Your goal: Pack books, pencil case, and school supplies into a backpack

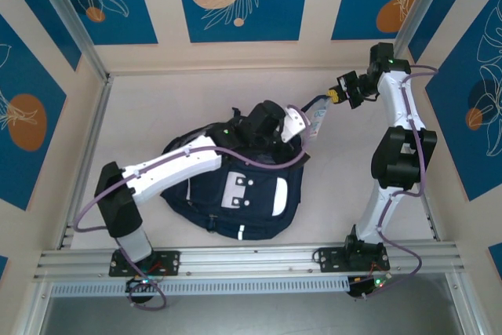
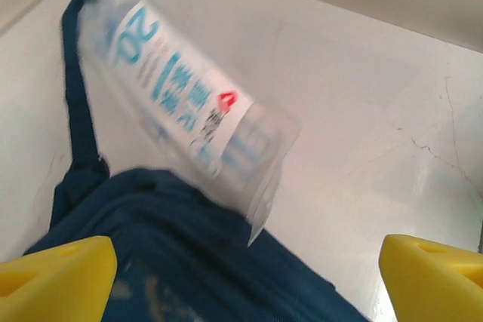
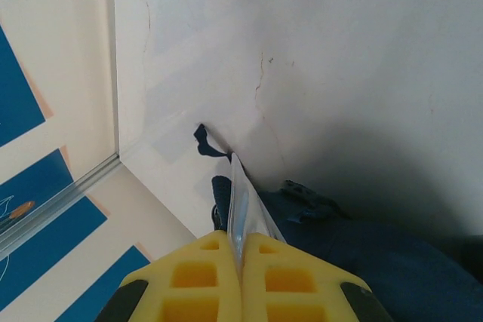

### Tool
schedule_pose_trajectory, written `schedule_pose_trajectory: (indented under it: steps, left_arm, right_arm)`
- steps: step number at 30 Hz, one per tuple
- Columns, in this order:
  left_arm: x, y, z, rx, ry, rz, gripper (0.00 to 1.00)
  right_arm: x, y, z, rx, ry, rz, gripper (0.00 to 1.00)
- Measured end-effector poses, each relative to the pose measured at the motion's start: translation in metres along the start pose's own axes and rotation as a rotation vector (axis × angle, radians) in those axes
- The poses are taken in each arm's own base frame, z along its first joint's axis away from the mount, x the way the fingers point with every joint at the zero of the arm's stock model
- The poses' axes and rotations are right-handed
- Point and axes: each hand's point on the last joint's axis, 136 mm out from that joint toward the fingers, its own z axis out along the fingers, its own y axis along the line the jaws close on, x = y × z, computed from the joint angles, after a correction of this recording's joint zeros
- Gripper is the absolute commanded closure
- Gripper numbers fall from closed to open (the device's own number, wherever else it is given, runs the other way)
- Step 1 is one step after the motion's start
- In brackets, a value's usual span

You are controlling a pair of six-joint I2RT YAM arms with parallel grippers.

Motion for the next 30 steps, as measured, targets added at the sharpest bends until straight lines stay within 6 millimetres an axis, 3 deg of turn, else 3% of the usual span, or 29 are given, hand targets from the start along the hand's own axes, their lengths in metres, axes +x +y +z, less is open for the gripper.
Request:
schedule_pose_trajectory:
  steps: [4, 8, 10, 14, 17, 19, 24, 30]
  left_arm:
    - [-0.004, -0.008, 0.031, -0.002, 0.004, 0.059, 0.11]
    - [-0.002, 0.001, 0.065, -0.102, 0.026, 0.065, 0.18]
    - [0.002, 0.009, 0.078, -0.165, 0.044, 0.06, 0.31]
    - [0.01, 0.028, 0.091, -0.281, 0.069, 0.046, 0.75]
    - [0.01, 0.037, 0.089, -0.337, 0.07, 0.043, 0.91]
    - [0.01, 0.043, 0.087, -0.37, 0.069, 0.041, 0.96]
    - [0.008, 0.045, 0.086, -0.389, 0.061, 0.044, 1.0]
    - [0.002, 0.036, 0.091, -0.337, 0.02, 0.027, 1.0]
  right_arm:
    - [0.0, 0.002, 0.001, -0.009, 0.003, 0.012, 1.0]
    - [0.002, 0.002, 0.008, -0.022, 0.017, 0.022, 1.0]
    - [0.001, 0.001, 0.011, -0.024, 0.019, 0.029, 1.0]
    - [-0.002, -0.001, 0.016, -0.027, 0.016, 0.036, 1.0]
    - [-0.006, -0.007, 0.019, -0.013, 0.002, 0.046, 1.0]
    - [-0.008, -0.011, 0.02, -0.002, -0.006, 0.055, 1.0]
    - [-0.007, -0.011, 0.02, -0.003, -0.001, 0.066, 0.54]
    - [-0.005, -0.014, 0.01, 0.013, -0.027, 0.05, 0.36]
